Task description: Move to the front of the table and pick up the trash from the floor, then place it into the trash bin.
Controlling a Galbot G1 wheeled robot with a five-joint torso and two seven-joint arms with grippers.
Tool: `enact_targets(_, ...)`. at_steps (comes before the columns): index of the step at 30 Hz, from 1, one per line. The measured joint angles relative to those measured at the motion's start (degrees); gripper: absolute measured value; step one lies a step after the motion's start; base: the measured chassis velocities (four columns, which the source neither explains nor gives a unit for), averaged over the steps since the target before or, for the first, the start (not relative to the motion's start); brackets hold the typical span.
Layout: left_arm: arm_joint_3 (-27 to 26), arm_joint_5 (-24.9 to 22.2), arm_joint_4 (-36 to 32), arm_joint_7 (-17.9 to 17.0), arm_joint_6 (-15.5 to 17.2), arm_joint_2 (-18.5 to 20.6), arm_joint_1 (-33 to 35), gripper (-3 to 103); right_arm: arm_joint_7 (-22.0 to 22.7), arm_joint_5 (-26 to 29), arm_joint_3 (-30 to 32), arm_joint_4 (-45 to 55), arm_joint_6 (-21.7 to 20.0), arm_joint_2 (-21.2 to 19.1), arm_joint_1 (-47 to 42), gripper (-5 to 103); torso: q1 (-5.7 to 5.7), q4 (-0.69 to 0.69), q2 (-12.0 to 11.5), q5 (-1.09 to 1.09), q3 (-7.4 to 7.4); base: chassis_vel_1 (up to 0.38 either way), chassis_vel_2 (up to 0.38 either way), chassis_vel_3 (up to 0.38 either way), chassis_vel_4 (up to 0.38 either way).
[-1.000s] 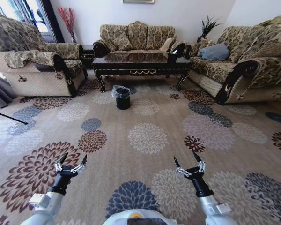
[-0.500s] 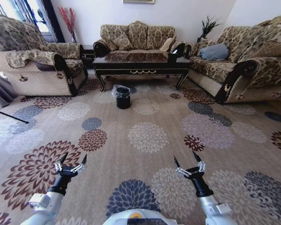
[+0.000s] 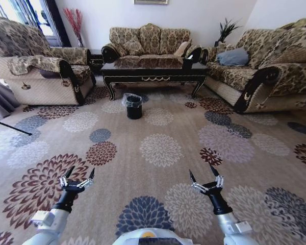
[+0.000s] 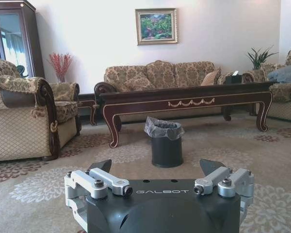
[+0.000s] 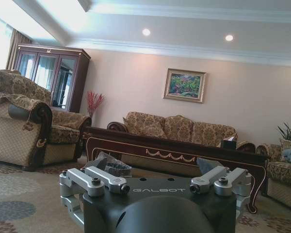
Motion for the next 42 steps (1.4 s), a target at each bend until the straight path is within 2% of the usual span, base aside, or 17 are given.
enact_targets(21,0.00,0.00,0.00,0.00,0.00,0.00,0.00,100,0.00,0.00,0.00,0.00,0.00,0.00,0.00,100,0.50,0.00,5.16,0.00,4.66,0.000,0.000,0.000,0.000)
enact_targets(33,0.00,0.00,0.00,0.00,0.00,0.00,0.00,100,0.00,0.00,0.00,0.00,0.00,0.00,0.00,100,0.82,-0.02,7.14,-0.03,6.31,0.063,0.065,-0.082,-0.070)
enact_targets(42,0.00,0.00,0.00,0.00,0.00,0.00,0.00,100,0.00,0.00,0.00,0.00,0.00,-0.01,0.00,100,1.36,-0.01,9.17,0.02,7.80,0.028,0.025,-0.015,-0.023)
